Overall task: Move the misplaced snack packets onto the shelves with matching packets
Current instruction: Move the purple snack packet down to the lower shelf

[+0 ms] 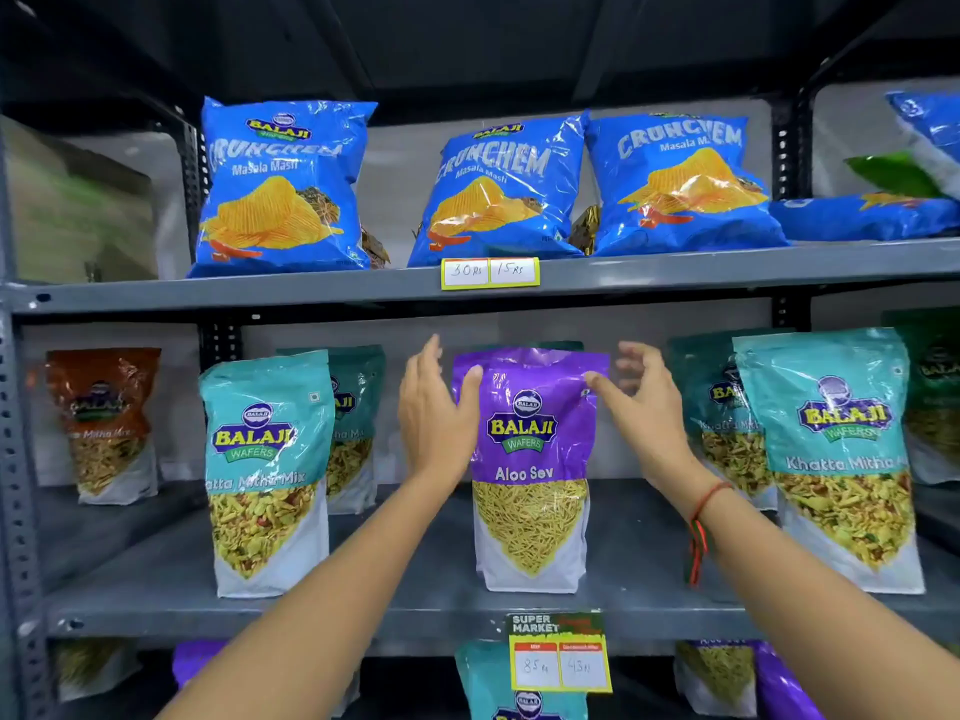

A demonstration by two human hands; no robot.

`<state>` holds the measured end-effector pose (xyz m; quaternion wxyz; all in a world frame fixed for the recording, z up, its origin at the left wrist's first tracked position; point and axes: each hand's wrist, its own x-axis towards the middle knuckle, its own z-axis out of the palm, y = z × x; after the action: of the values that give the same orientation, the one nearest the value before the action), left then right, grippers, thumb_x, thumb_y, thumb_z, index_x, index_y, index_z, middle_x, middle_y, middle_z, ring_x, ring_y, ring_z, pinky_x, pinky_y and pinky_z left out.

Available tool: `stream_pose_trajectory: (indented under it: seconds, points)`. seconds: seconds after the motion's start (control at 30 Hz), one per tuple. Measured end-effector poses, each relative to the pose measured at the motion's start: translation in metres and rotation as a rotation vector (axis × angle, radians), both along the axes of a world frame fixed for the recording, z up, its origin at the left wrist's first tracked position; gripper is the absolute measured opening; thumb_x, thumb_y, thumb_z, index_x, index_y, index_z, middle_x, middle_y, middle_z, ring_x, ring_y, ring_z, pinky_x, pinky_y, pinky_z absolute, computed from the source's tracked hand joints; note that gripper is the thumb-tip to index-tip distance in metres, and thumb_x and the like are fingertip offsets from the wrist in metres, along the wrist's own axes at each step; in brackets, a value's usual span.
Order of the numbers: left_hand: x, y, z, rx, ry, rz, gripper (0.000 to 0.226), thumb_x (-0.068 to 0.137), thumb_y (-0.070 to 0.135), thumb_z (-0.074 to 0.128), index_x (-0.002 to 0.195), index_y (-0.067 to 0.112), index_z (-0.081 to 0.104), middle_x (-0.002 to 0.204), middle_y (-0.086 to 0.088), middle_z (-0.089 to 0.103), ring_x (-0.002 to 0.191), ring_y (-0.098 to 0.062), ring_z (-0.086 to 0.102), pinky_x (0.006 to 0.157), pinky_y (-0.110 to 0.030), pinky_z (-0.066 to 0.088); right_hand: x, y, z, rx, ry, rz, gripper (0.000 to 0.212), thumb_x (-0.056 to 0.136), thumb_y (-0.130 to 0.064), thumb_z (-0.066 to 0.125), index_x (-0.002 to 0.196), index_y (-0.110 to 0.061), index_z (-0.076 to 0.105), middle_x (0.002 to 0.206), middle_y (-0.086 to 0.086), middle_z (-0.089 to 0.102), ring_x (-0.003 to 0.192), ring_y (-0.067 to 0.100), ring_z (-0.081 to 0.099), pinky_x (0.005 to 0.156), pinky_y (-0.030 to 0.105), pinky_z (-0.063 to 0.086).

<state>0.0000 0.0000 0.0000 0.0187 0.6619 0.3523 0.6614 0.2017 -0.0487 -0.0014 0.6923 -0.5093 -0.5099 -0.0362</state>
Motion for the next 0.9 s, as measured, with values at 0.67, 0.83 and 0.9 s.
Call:
stream_pose_trajectory:
  seconds: [0.67,0.83,0.9]
  points:
    - [-0.02,0.019,-0.063,-0.451,-0.398,-0.248,0.008,0.08,0.026,0.075,0.074,0.021,0.074,0.078,-0.001,0.076,0.078,-0.02,0.07,0.082,-0.042,0.058,-0.021,0.008,-0.048,-0.227,0.223,0.192,0.012,0.079,-0.022,0.079,0.069,-0.016,0.076,0.078,0.015,0.078,0.068,0.015,0.065,0.077,0.043,0.06]
    - [-0.057,-0.017,-0.075,-0.292,-0.569,-0.274,0.008,0.081,0.016,0.076,0.074,0.02,0.074,0.063,0.011,0.069,0.056,0.004,0.057,0.065,-0.022,0.049,-0.057,-0.014,-0.055,-0.195,0.274,0.416,0.011,0.087,-0.019,0.071,0.093,-0.011,0.076,0.083,0.005,0.079,0.07,0.008,0.072,0.063,0.024,0.055]
    - [-0.076,-0.028,-0.088,-0.27,-0.63,-0.272,0.014,0.081,0.014,0.076,0.07,0.023,0.073,0.055,0.016,0.067,0.053,0.006,0.053,0.061,-0.017,0.046,-0.076,-0.024,-0.065,-0.202,0.289,0.508,0.01,0.088,-0.016,0.069,0.092,-0.008,0.075,0.081,0.003,0.079,0.067,0.007,0.072,0.06,0.02,0.054]
